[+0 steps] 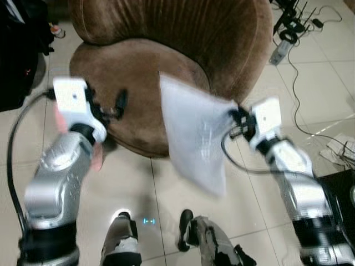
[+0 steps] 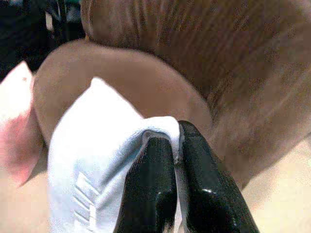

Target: Move the pillow to the sofa from floor

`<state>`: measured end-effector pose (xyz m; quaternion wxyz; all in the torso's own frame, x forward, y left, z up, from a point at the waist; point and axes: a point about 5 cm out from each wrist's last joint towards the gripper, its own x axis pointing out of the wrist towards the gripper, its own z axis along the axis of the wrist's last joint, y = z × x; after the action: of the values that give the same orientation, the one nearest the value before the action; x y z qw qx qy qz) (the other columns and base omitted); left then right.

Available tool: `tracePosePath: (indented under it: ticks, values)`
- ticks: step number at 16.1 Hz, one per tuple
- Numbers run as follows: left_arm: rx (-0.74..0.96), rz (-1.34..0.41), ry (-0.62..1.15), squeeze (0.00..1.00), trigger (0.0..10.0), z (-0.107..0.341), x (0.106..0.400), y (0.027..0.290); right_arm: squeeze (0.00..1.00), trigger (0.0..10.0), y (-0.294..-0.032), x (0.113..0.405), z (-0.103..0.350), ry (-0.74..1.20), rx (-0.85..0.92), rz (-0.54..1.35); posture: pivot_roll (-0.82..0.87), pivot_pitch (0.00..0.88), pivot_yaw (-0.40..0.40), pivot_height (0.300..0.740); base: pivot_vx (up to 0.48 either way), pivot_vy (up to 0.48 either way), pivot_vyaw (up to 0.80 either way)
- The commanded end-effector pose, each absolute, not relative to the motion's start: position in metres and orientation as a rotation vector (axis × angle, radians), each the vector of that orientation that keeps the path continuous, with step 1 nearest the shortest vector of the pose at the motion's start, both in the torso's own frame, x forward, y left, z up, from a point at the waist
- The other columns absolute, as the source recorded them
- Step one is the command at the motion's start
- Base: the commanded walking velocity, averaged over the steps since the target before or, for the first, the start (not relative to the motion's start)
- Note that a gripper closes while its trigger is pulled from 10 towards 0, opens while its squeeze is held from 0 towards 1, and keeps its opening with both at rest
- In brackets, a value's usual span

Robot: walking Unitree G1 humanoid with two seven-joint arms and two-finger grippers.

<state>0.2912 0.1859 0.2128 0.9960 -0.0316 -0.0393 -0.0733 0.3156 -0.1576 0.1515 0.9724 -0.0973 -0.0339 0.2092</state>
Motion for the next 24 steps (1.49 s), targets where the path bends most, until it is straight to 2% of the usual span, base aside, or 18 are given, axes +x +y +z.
tracePosePath:
  ticks: [1,8,13,20,23,24]
  values:
    - [-0.073,-0.173,-0.084,0.00,10.0,0.215,0.288,0.180,0.00,10.0,-0.158,0.314,0.176,-0.169,-0.203,0.415,0.24,0.252,-0.142,0.740,0.000,0.000,0.00]
    - [-0.053,-0.194,-0.091,0.00,10.0,0.218,0.289,0.174,0.00,10.0,-0.155,0.320,0.193,-0.213,-0.218,0.420,0.24,0.238,-0.156,0.740,0.000,0.000,0.00]
    - [-0.021,-0.198,-0.109,0.00,10.0,0.221,0.289,0.171,0.00,10.0,-0.150,0.322,0.197,-0.221,-0.229,0.446,0.24,0.238,-0.158,0.740,0.355,0.255,0.00]
    - [0.016,-0.214,-0.113,0.00,10.0,0.221,0.293,0.165,0.00,10.0,-0.158,0.337,0.234,-0.304,-0.278,0.433,0.24,0.236,-0.169,0.740,0.361,0.280,0.00]
    - [0.123,-0.235,-0.107,0.00,10.0,0.221,0.294,0.162,0.00,10.0,-0.150,0.335,0.217,-0.246,-0.250,0.449,0.25,0.225,-0.165,0.740,0.160,0.000,0.00]
    - [0.099,-0.221,-0.101,0.00,10.0,0.218,0.295,0.164,0.00,10.0,-0.147,0.333,0.210,-0.237,-0.196,0.438,0.25,0.209,-0.160,0.740,0.000,0.000,0.00]
